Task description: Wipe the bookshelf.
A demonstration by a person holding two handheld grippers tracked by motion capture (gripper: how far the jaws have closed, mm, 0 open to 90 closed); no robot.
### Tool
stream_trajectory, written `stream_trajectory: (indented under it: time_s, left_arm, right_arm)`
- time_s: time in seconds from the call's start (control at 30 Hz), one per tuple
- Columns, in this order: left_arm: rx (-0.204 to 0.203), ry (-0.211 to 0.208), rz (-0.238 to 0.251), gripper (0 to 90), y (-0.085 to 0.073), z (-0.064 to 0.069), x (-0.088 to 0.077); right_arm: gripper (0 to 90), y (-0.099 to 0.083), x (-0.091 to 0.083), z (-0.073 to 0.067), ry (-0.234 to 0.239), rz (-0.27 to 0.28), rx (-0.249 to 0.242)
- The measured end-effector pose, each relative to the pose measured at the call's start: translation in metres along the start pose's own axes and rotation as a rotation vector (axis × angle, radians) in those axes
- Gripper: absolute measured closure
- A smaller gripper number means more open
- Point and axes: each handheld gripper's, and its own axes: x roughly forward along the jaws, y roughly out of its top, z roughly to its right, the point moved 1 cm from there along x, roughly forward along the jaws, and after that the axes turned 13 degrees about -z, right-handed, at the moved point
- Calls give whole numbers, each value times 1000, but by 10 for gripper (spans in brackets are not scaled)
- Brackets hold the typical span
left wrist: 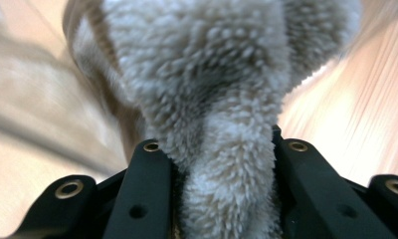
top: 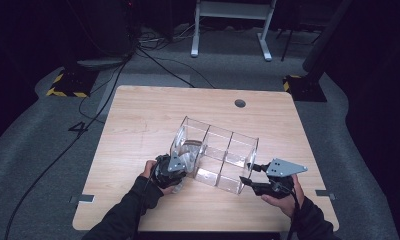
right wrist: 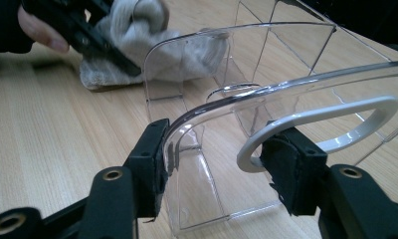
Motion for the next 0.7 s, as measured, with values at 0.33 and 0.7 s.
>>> stream_trajectory:
  time_s: [0.33, 0.7]
  left_arm:
    - [-42, 42, 145, 702, 6, -9, -39]
    - [-120, 163, 382, 702, 2, -18, -111]
  right_arm:
    - [463, 0, 0, 0, -1, 0, 0]
    - [463, 0, 1, -1, -7, 0, 0]
